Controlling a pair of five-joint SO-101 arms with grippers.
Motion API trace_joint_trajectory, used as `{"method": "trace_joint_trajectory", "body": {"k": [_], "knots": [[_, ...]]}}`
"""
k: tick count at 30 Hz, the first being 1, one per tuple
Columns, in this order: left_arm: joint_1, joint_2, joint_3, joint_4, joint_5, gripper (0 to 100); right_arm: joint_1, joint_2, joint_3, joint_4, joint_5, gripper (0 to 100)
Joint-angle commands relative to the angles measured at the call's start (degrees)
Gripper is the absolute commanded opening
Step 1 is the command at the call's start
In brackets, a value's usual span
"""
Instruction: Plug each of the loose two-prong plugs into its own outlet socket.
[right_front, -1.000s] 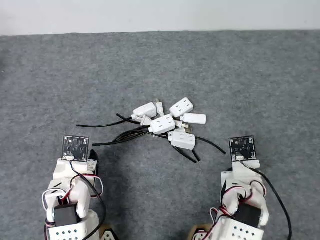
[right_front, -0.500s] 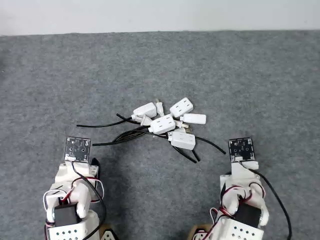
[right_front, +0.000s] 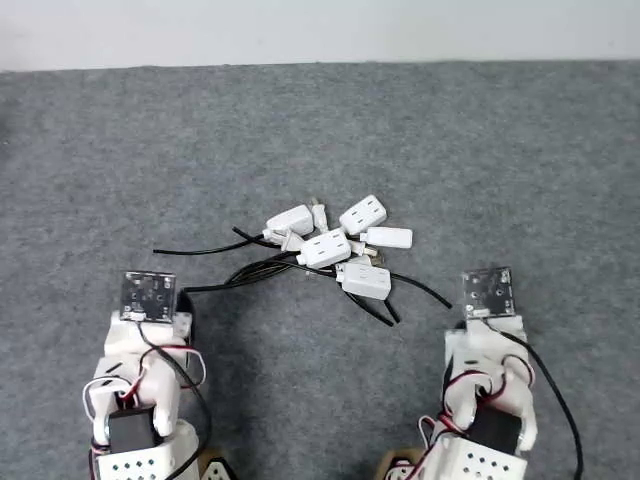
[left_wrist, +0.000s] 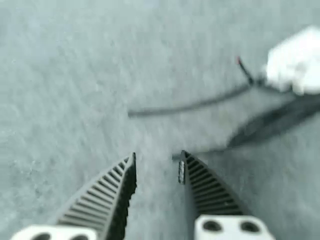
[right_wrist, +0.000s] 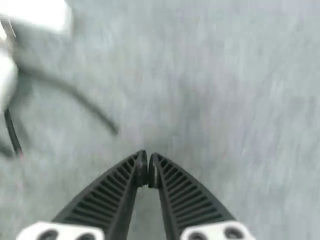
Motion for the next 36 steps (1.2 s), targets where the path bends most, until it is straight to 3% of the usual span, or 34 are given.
{"method": "trace_joint_trajectory", "body": {"k": [1, 6, 10, 13, 23, 26, 30, 36], "knots": [[0.2, -0.6, -0.9, -5.8, 9.3, 13, -6.5, -0.7, 1.0, -7.2, 0.2, 0.9], [0.3, -0.3, -0.9, -10.3, 22.7, 13, -20.6, -0.7, 1.0, -11.7, -11.1, 0.9], [3.4, -0.2, -0.9, -8.9, 23.1, 13, -24.6, -0.7, 1.0, -20.2, -25.2, 0.9], [5.8, -0.2, -0.9, -5.5, 23.1, 13, -24.3, 0.0, 1.0, -20.7, -31.2, 0.9], [6.5, -0.2, -0.9, 1.5, 22.9, 14, -25.7, 0.0, 1.0, -9.9, -34.1, 2.2], [6.5, -0.2, -0.9, 3.5, 22.9, 17, -25.7, 0.0, 1.0, -7.9, -34.3, 13.7], [6.3, -0.2, -1.0, 5.1, 22.9, 31, -25.9, 0.0, 1.0, -4.7, -34.4, 32.4], [5.9, -0.3, -3.3, 5.4, 21.5, 34, -25.7, -0.7, 1.0, -3.1, -34.4, 32.9]]}}
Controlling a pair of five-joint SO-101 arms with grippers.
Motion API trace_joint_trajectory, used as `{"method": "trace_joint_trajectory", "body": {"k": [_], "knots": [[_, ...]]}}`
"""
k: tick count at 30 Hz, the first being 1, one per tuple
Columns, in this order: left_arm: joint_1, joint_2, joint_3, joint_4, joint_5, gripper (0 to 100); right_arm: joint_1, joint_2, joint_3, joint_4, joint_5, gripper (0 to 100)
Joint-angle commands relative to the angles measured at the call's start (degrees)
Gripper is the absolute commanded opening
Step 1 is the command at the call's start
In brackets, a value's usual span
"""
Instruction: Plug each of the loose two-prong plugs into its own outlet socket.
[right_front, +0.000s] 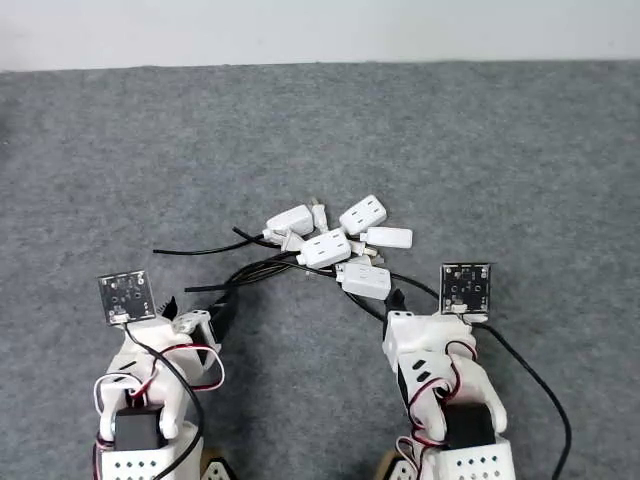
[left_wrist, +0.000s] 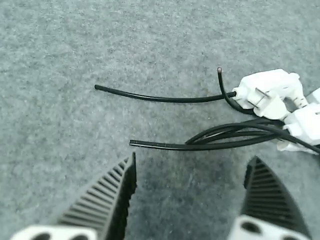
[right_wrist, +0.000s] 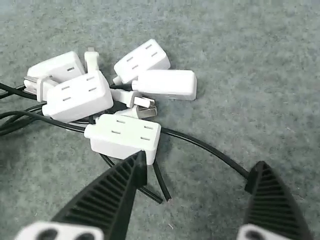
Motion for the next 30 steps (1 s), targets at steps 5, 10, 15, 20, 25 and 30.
{"method": "trace_joint_trajectory", "body": {"k": [5, 10, 15, 20, 25, 30], "knots": [[-1.8, -0.3, -15.0, 0.3, -1.0, 34, 0.5, -0.7, -5.7, 0.7, -0.5, 29.9], [-4.4, -0.5, -32.4, -1.1, -1.1, 34, 4.1, -0.7, -21.8, 0.4, -0.2, 29.9], [-7.2, -0.5, -48.1, -12.6, -3.6, 34, 8.7, -0.7, -37.2, -7.8, 6.0, 29.8], [-7.2, -0.5, -55.0, -20.2, -7.3, 34, 11.3, -0.7, -44.9, -17.0, 16.0, 29.9], [-7.2, -0.5, -61.9, -27.4, -12.3, 34, 13.5, -0.7, -46.0, -30.6, 31.7, 29.9], [-7.7, -0.4, -63.1, -41.7, -14.0, 34, 13.1, -0.2, -46.0, -50.2, 44.8, 29.6]]}}
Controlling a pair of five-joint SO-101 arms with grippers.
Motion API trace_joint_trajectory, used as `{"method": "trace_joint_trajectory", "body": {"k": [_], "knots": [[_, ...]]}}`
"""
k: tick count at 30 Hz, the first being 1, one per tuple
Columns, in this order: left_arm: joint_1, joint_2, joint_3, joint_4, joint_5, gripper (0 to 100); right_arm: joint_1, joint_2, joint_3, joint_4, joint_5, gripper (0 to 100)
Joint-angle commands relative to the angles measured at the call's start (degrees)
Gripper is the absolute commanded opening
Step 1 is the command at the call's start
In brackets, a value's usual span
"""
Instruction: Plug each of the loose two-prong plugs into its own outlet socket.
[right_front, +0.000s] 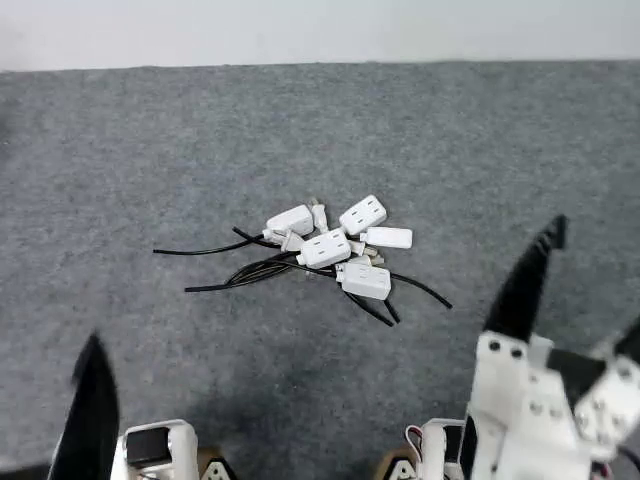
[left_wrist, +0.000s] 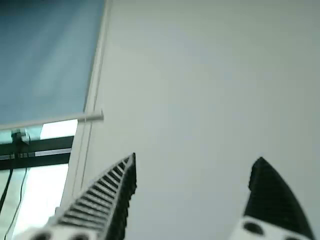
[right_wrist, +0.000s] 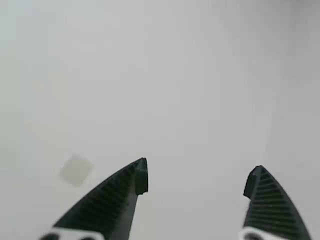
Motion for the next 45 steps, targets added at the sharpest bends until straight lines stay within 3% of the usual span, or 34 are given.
{"method": "trace_joint_trajectory", "body": {"k": [1, 10, 14, 20, 26, 30, 34, 39, 42, 45], "knots": [[-0.4, -0.2, -1.3, -10.2, -3.3, 34, 0.6, 1.0, -2.8, -14.4, 8.5, 29.6], [-0.4, 0.0, -1.1, -24.0, -6.6, 34, 0.6, 1.0, -2.9, -28.1, 11.3, 29.6], [-0.4, 1.8, -0.9, -25.8, -7.2, 34, 0.8, 2.2, -2.9, -29.4, 11.5, 29.6], [-0.4, 17.9, -9.1, -33.8, -10.0, 34, 0.9, 15.2, -13.1, -29.5, 11.6, 29.6], [-0.4, 38.5, -27.5, -34.0, -11.7, 34, 0.9, 37.1, -36.8, -29.0, 11.7, 29.6], [-0.4, 49.8, -39.8, -26.1, -11.8, 33, 0.9, 50.9, -54.2, -25.1, 11.7, 29.6], [-0.3, 60.9, -49.5, -10.5, -13.9, 27, 0.9, 61.8, -68.6, -8.3, 11.4, 29.6], [-0.2, 72.4, -55.0, 8.1, -13.2, 17, 0.9, 67.8, -71.1, 11.4, 10.2, 29.6], [0.1, 77.0, -55.1, 14.9, -12.6, 17, 2.6, 70.8, -71.1, 17.3, 2.1, 29.6], [1.1, 81.8, -55.2, 20.9, -12.7, 17, 8.6, 74.7, -71.1, 19.9, -11.2, 29.6]]}}
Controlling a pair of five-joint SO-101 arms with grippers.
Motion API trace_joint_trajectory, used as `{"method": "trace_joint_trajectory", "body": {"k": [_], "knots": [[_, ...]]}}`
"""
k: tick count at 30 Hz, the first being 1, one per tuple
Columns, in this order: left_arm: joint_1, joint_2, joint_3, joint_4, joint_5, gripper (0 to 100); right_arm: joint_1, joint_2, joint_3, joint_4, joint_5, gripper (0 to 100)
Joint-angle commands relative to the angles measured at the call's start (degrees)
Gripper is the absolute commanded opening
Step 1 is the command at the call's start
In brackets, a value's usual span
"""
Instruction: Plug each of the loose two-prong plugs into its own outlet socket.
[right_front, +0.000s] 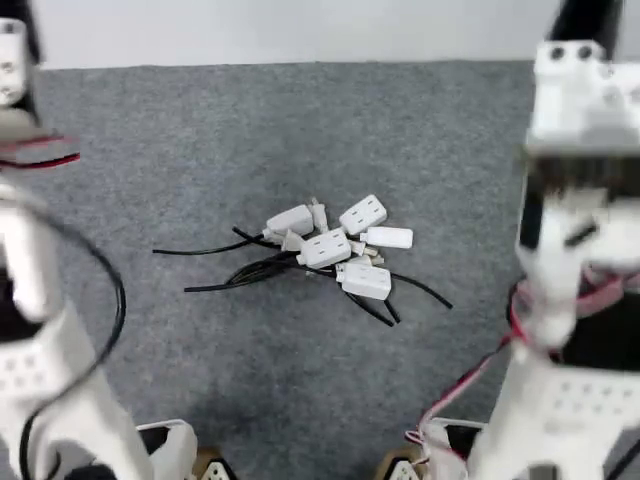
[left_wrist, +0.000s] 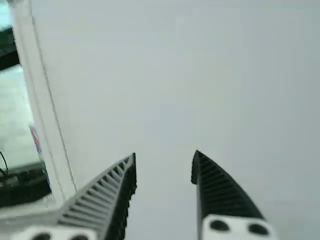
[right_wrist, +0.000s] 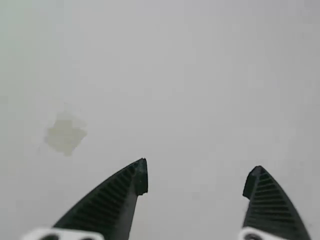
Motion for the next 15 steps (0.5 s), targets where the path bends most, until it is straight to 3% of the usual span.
{"method": "trace_joint_trajectory", "body": {"k": [1, 5, 10, 15], "knots": [[1.7, 5.2, -2.0, 5.4, 0.5, 17, 6.3, 4.3, -2.3, 2.9, -16.2, 29.6], [2.5, 11.8, -1.9, 8.3, 1.1, 17, 10.1, 10.6, -2.3, 9.4, -29.8, 29.6], [4.3, 17.8, -1.9, 14.0, 1.1, 16, 10.2, 17.7, -2.3, 20.9, -35.7, 29.7], [6.4, 22.0, -1.9, 26.1, 0.6, 16, 9.7, 24.6, -2.3, 35.1, -44.1, 29.6]]}}
